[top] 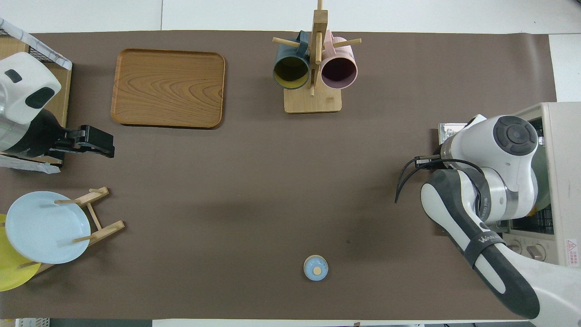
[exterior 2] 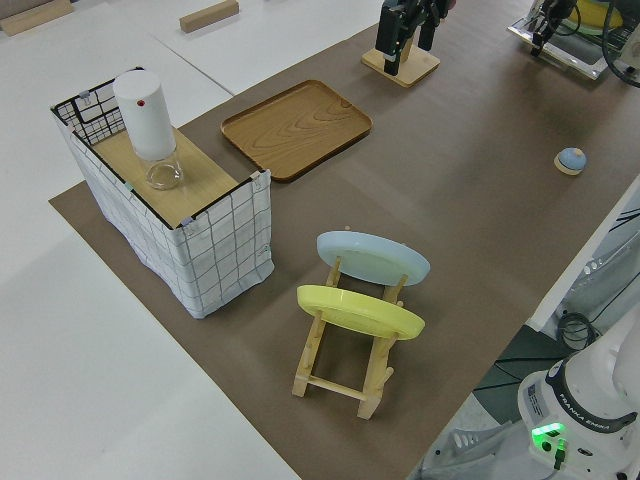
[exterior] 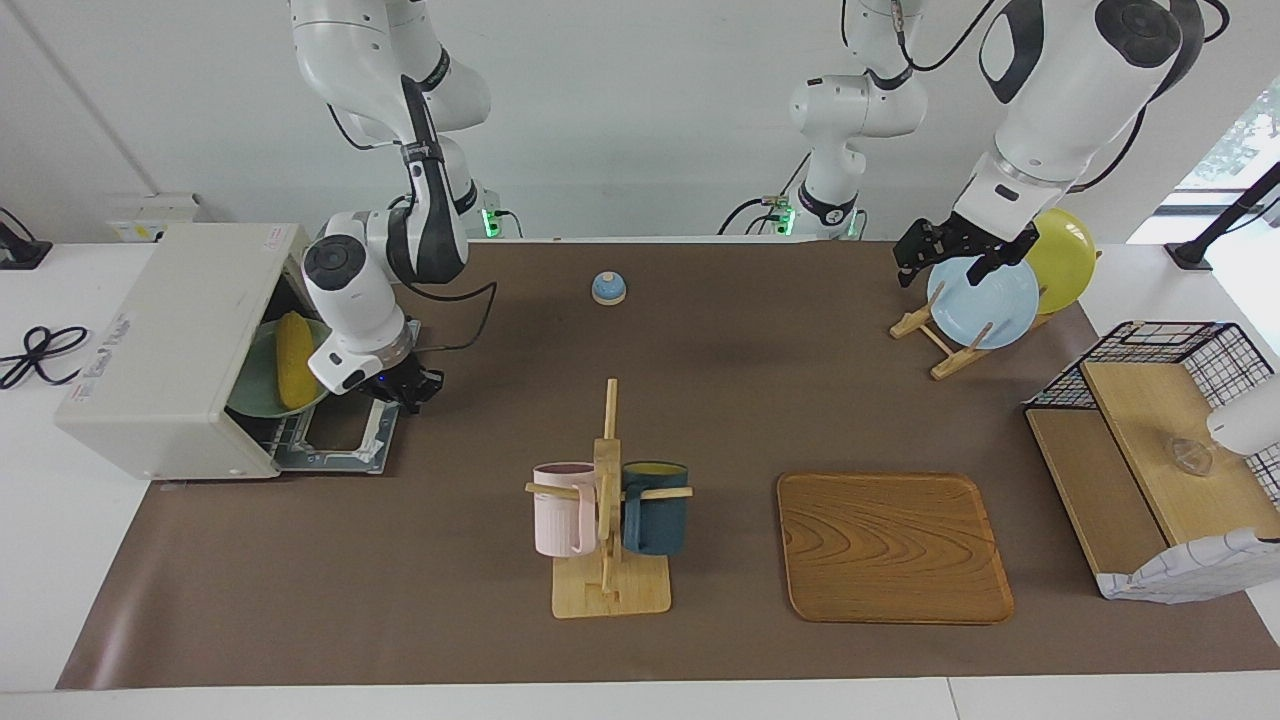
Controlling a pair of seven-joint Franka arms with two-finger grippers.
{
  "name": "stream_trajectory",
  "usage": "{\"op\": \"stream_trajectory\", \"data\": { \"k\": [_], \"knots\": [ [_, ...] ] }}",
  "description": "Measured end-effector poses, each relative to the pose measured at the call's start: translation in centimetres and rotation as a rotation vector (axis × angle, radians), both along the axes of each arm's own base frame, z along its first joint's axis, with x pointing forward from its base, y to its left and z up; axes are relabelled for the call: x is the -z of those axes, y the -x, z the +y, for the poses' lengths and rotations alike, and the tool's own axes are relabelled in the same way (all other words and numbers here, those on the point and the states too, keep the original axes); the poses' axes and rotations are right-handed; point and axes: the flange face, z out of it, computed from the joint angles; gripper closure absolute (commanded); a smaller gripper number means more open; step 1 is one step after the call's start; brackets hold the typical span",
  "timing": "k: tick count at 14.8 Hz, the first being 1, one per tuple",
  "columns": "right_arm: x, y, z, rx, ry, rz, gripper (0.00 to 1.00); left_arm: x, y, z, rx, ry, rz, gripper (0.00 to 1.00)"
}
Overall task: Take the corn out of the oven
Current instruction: 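Reach the right gripper into the toaster oven toward the corn, then close the right gripper on the yellow corn inside the oven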
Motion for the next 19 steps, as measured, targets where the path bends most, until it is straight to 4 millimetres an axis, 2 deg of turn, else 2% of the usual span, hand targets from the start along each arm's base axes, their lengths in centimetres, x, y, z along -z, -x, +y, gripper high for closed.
{"op": "stream_trajectory", "data": {
  "k": [1,3,5,7,9,11,12,15,19],
  "knots": [
    [-1.3,-0.6,0.8,-0.003,0.001,0.007,1.0,0.0,0.0,0.0,0.0,0.0,0.0,0.0],
    [-5.0,-2.1,0.9,0.001,0.005,0.034,0.78,0.0,0.0,0.0,0.0,0.0,0.0,0.0],
    [-8.8,-2.6,-0.6,0.02,0.023,0.067,0.75,0.0,0.0,0.0,0.0,0.0,0.0,0.0],
    [-10.8,-2.4,-2.9,0.018,0.094,0.078,0.74,0.0,0.0,0.0,0.0,0.0,0.0,0.0],
    [-10.9,-2.1,-5.9,0.048,0.134,0.089,0.74,0.0,0.0,0.0,0.0,0.0,0.0,0.0],
    [-9.8,-1.5,-8.8,0.072,0.133,0.112,0.74,0.0,0.0,0.0,0.0,0.0,0.0,0.0],
    [-8.8,-1.0,-9.6,0.074,0.129,0.109,0.74,0.0,0.0,0.0,0.0,0.0,0.0,0.0],
    [-6.2,0.2,-9.5,0.062,0.12,0.094,0.74,0.0,0.0,0.0,0.0,0.0,0.0,0.0],
    [-6.2,0.7,-9.2,0.055,0.117,0.089,0.74,0.0,0.0,0.0,0.0,0.0,0.0,0.0]
  ]
}}
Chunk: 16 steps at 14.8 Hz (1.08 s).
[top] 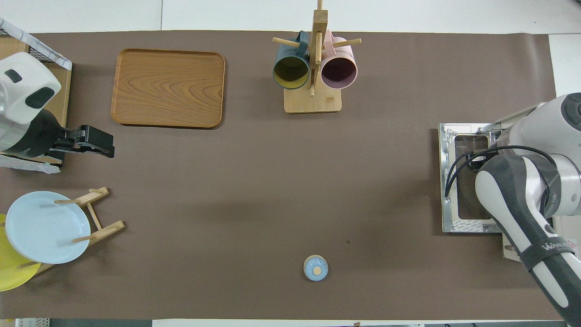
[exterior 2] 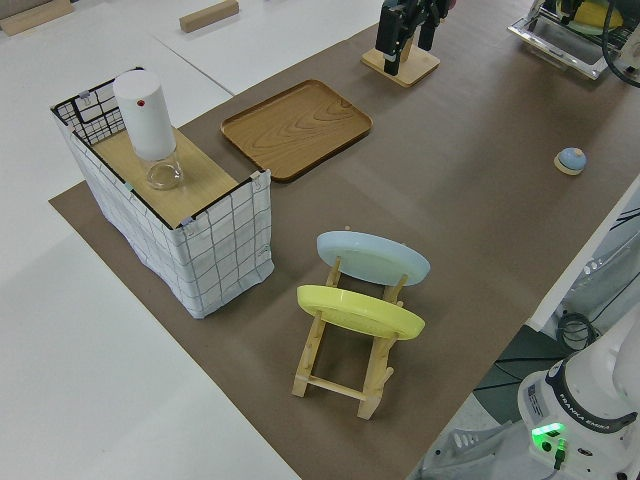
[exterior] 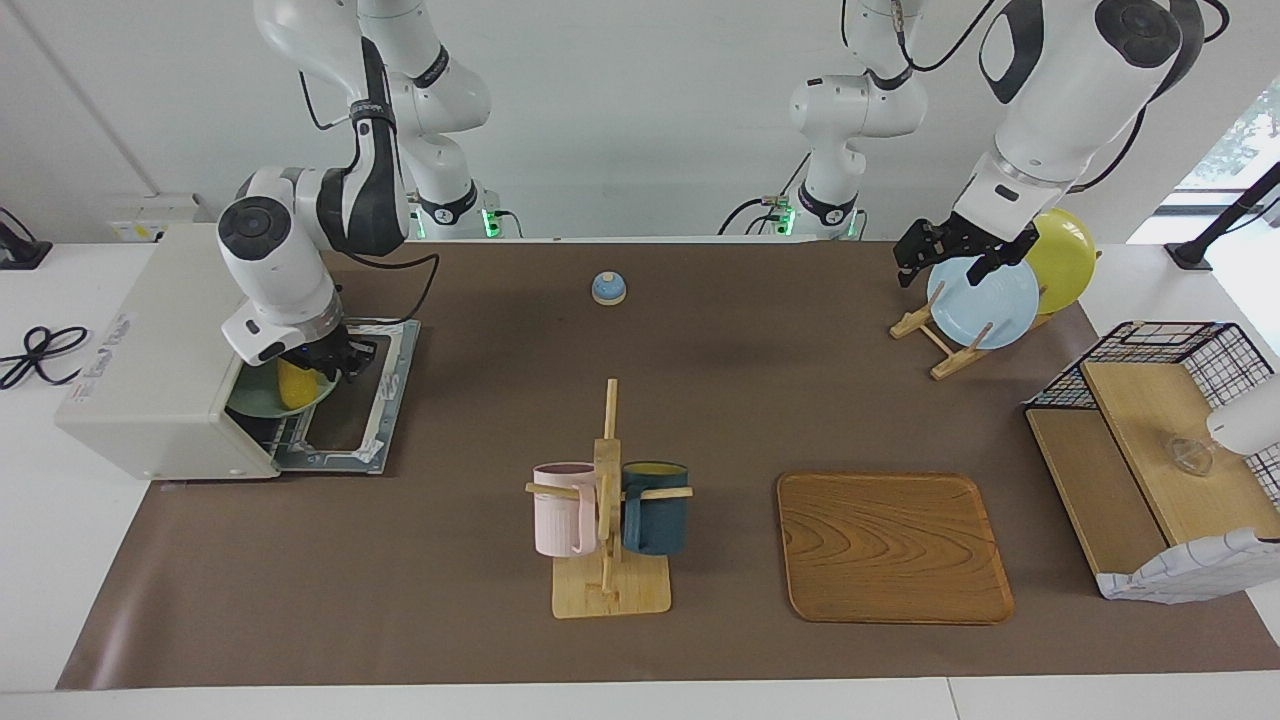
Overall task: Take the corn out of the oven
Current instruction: 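Close the right gripper on the yellow corn inside the oven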
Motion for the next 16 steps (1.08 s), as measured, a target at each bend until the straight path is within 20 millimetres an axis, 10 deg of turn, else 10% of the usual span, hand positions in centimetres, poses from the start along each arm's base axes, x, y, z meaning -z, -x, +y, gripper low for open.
{"op": "stream_trajectory", "data": {
  "k": [16],
  "knots": [
    [1.1,1.8,-1.3,0.014,-0.008,-0.017,1.0,0.0,0.0,0.0,0.0,0.0,0.0,0.0]
  ]
}}
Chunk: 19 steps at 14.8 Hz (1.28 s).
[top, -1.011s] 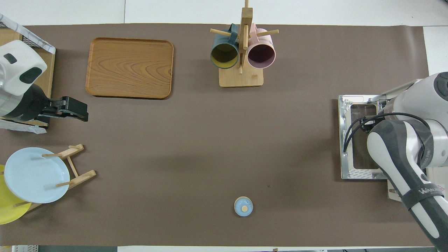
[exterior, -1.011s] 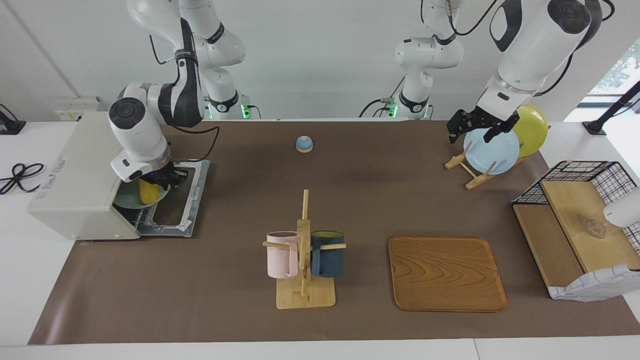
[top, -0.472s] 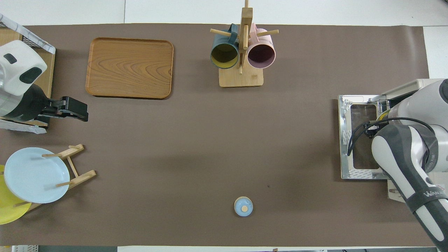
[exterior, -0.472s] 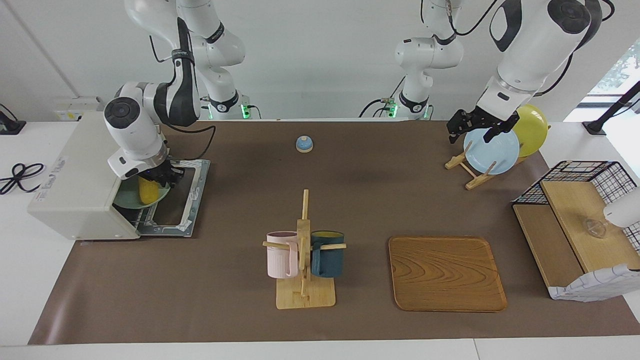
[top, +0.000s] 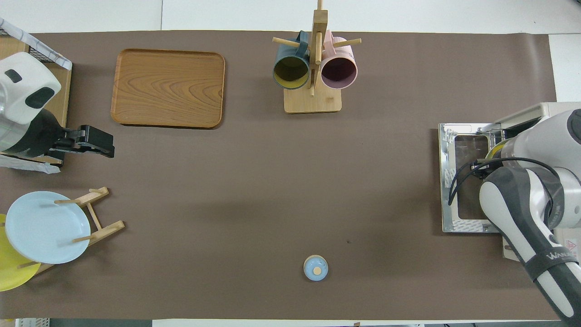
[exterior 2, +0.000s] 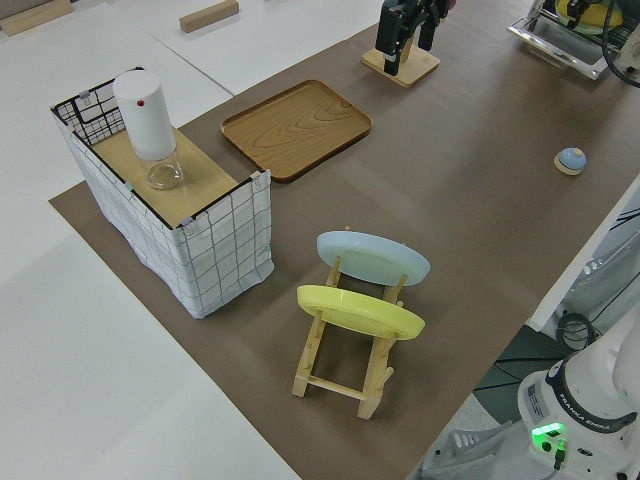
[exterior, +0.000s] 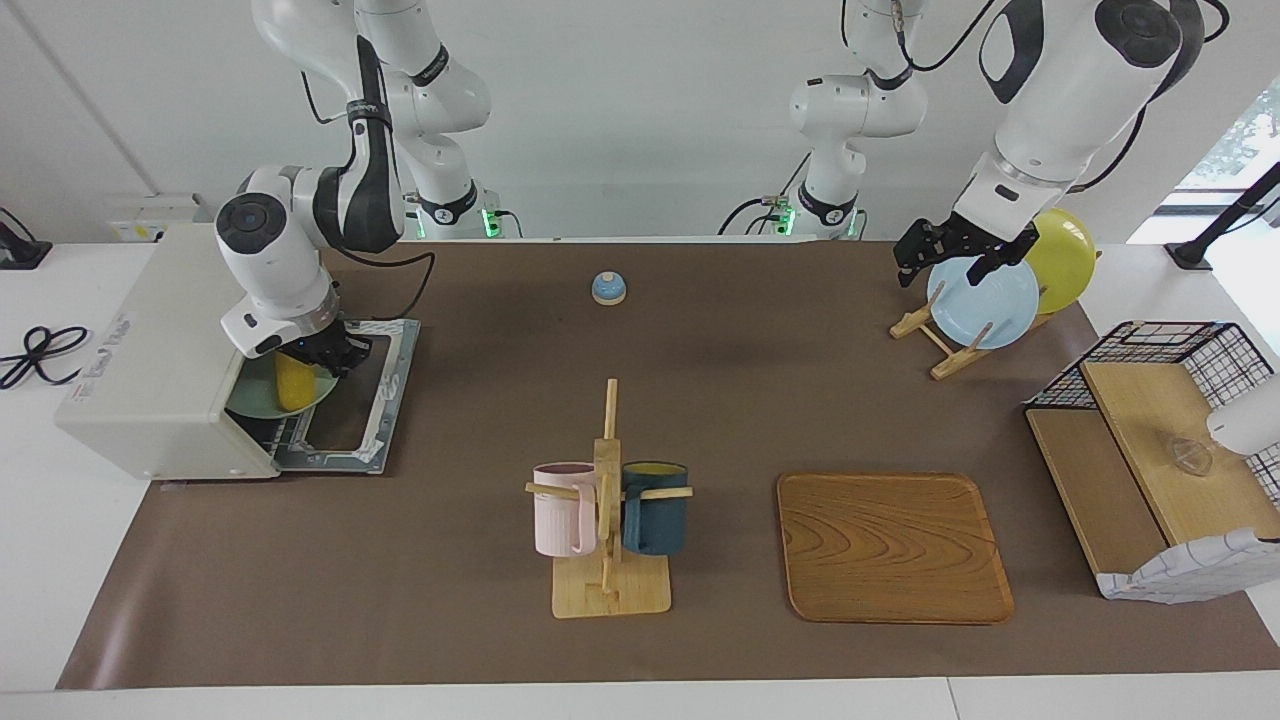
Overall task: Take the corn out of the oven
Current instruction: 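Close the right gripper on the yellow corn inside the oven, then pull the corn out of the oven with the right gripper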
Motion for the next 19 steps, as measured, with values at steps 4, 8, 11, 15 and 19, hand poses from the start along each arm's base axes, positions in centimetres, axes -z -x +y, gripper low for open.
{"op": "stream_trajectory", "data": {
  "k": [4,8,11,15,19],
  "knots": [
    [-0.8,-0.1,1.5,-0.047,-0.002,-0.001,1.0,0.0,0.0,0.0,0.0,0.0,0.0,0.0],
    [-4.1,-1.6,9.4,-0.092,0.019,0.015,1.0,0.0,0.0,0.0,0.0,0.0,0.0,0.0],
    [-6.5,-1.9,19.1,-0.079,0.032,-0.027,1.0,0.0,0.0,0.0,0.0,0.0,0.0,0.0],
    [-5.7,0.6,32.1,-0.052,-0.004,-0.063,1.0,0.0,0.0,0.0,0.0,0.0,0.0,0.0],
    [-3.1,-0.4,42.4,0.004,-0.024,-0.084,1.0,0.0,0.0,0.0,0.0,0.0,0.0,0.0]
  ]
}}
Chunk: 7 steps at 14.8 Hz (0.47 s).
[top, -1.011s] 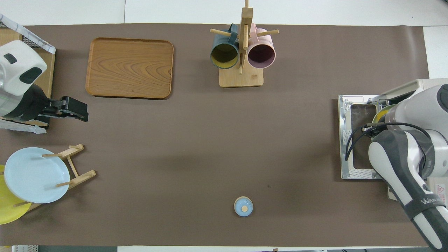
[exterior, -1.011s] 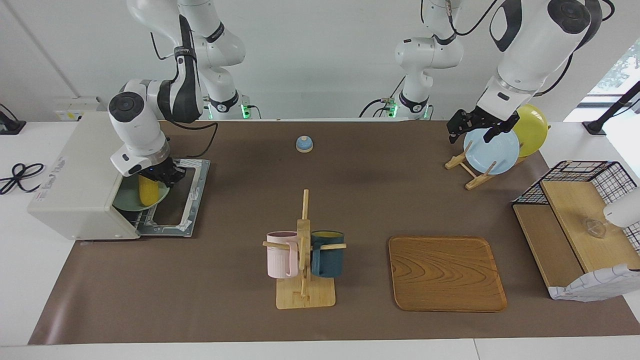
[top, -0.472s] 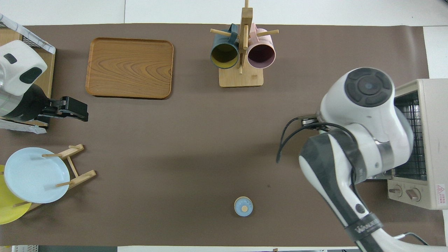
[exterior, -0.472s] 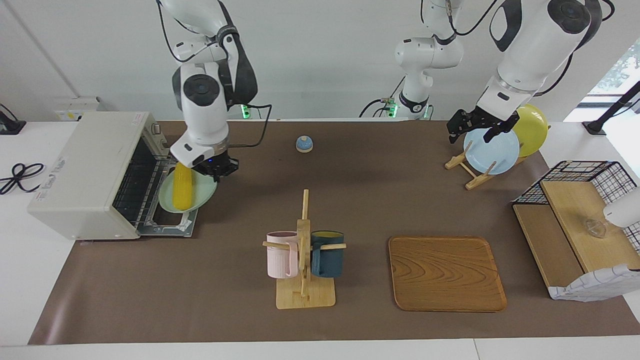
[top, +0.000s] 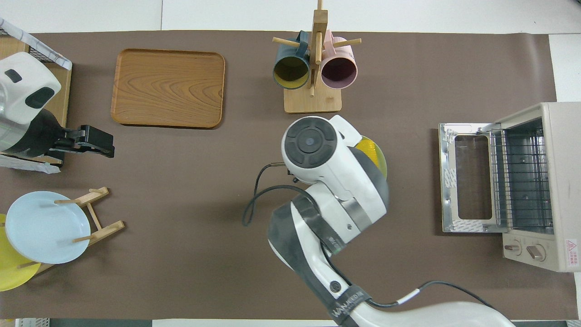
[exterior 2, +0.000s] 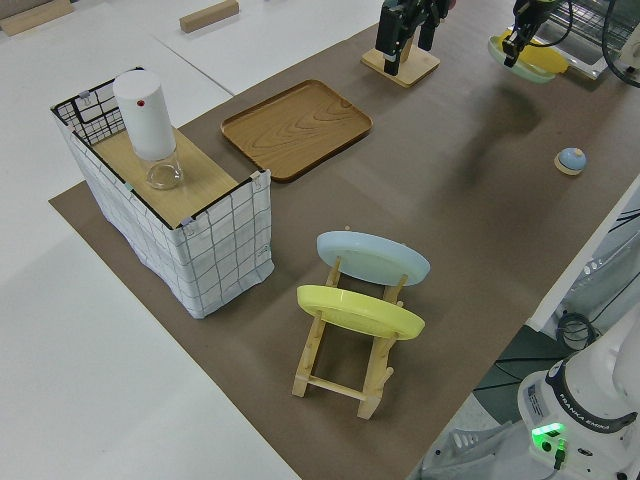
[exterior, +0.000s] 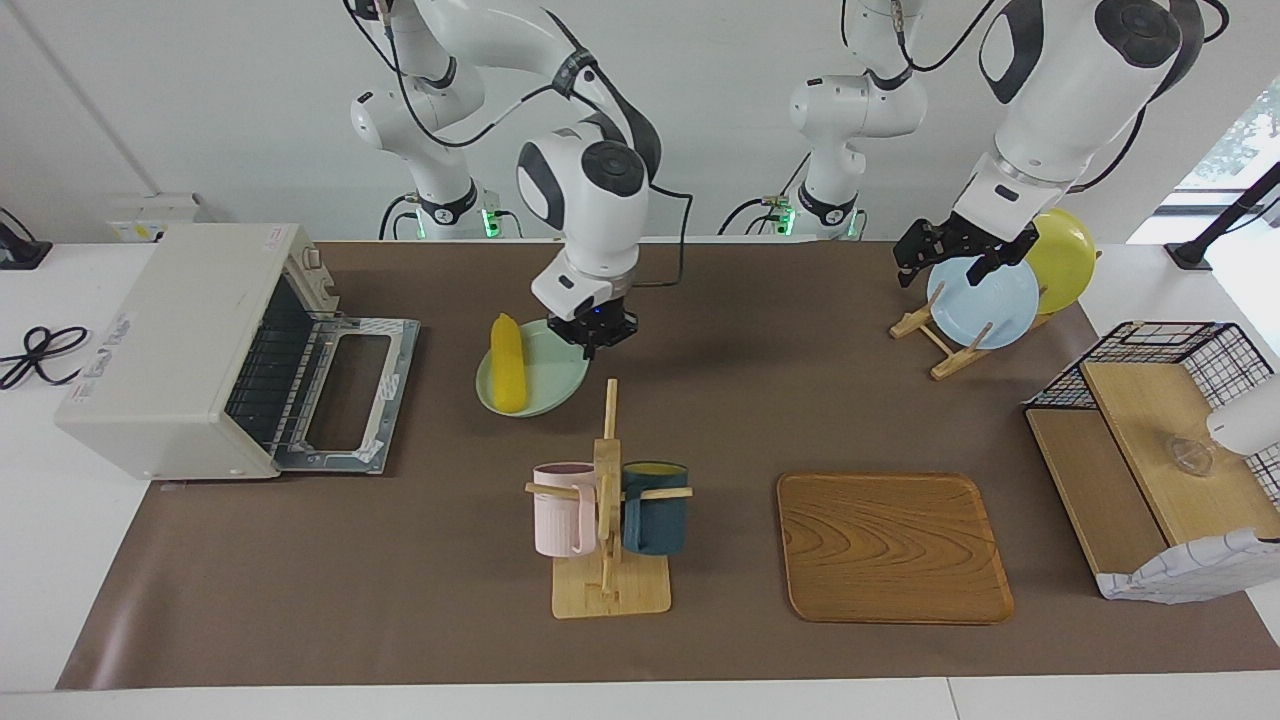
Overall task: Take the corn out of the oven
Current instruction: 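Pull the corn out of the oven with the right gripper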
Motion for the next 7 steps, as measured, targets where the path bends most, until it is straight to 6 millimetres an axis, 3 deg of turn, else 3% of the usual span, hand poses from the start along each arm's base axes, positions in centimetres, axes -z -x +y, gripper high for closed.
{"op": "stream_trajectory", "data": {
  "k": [2,4,5,6,7],
  "knots": [
    [2.6,-0.4,3.8,0.069,-0.041,-0.001,1.0,0.0,0.0,0.0,0.0,0.0,0.0,0.0],
    [5.0,-0.1,5.6,0.097,-0.051,0.003,1.0,0.0,0.0,0.0,0.0,0.0,0.0,0.0],
    [5.4,0.0,5.7,0.105,-0.051,0.009,0.94,0.0,0.0,0.0,0.0,0.0,0.0,0.0],
    [5.4,-0.1,5.6,0.121,-0.059,0.014,0.69,0.0,0.0,0.0,0.0,0.0,0.0,0.0],
    [5.2,-0.3,5.5,0.137,-0.073,0.021,0.64,0.0,0.0,0.0,0.0,0.0,0.0,0.0]
  ]
}}
